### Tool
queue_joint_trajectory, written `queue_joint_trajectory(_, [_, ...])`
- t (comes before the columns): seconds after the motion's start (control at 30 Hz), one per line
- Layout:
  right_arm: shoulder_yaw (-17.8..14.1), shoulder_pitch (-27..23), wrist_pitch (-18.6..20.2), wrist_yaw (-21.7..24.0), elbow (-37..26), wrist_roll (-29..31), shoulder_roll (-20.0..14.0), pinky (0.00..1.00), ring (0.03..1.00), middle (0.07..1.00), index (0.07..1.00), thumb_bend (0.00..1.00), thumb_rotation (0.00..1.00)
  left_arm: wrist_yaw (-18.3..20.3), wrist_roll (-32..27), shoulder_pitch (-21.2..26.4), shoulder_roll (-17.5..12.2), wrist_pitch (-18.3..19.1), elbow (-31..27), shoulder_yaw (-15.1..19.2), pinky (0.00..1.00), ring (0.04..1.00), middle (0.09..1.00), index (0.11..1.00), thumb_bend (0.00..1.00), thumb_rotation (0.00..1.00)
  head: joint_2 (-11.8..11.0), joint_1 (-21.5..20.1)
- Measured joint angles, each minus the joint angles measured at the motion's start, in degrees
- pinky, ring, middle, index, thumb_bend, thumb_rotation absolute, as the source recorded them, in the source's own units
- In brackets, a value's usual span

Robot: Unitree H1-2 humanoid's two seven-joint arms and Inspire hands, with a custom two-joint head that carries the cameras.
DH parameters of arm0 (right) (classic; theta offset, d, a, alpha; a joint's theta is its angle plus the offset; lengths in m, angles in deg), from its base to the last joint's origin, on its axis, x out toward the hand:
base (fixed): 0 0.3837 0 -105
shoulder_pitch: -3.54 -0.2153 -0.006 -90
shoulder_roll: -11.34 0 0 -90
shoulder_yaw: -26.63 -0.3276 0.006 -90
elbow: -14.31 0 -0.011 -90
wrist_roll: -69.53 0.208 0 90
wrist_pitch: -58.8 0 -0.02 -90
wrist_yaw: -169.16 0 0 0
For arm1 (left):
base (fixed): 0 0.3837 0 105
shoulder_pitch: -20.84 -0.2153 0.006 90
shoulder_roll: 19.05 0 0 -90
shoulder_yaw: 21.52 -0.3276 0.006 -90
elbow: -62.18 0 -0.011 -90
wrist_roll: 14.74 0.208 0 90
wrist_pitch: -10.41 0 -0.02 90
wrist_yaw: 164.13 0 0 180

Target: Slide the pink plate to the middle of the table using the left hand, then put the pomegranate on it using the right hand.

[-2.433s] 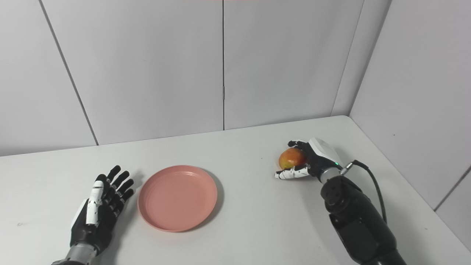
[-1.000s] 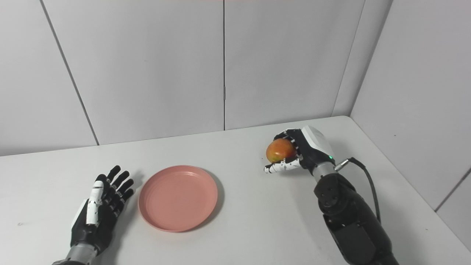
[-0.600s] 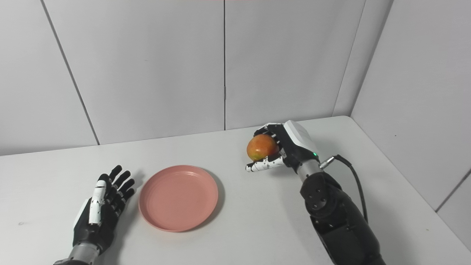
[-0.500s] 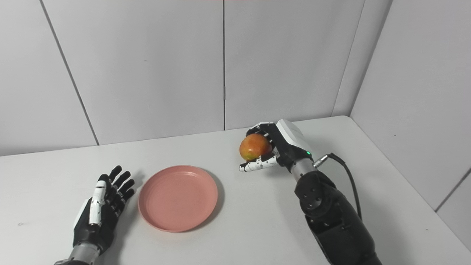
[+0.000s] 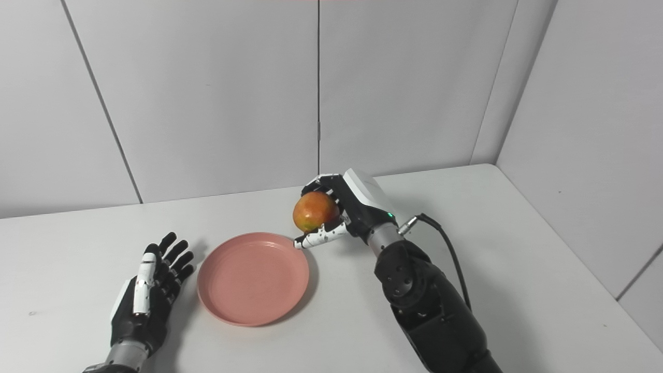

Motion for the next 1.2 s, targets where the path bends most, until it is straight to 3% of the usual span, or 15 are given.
queue_joint_trajectory(0.23, [3.05, -0.42, -1.06, -0.58, 2.25, -0.7, 3.33, 0.39, 0.455, 0.517, 0.569, 0.53, 0.13, -0.35, 0.92, 0.0, 0.45, -1.28, 0.61, -0.64, 0.92, 0.908, 0.919, 0.903, 0.44, 1.0, -0.26, 2.99])
queue_joint_trajectory(0.47, [5.95, -0.95, -2.69, -0.64, 5.1, -2.35, 4.94, 0.37, 0.452, 0.532, 0.586, 0.53, 0.17, -1.08, 1.63, 0.0, 1.41, -1.76, 0.81, -1.19, 0.91, 0.907, 0.923, 0.916, 0.44, 1.0, -0.35, 5.9])
queue_joint_trajectory(0.7, [8.11, -0.92, -5.44, -1.22, 8.16, -2.97, 7.1, 0.26, 0.341, 0.443, 0.569, 0.53, 0.16, -1.81, 2.19, 0.0, 3.11, -1.81, 0.84, -1.8, 0.92, 0.914, 0.937, 0.933, 0.43, 1.0, -0.35, 9.4])
queue_joint_trajectory(1.2, [10.98, -0.22, -8.55, -3.37, 11.35, -6.54, 8.34, 0.29, 0.372, 0.476, 0.606, 0.52, 0.11, -2.97, 3.26, 0.0, 4.4, -3.54, 1.57, -2.63, 0.91, 0.92, 0.937, 0.934, 0.43, 1.0, 0.0, 12.57])
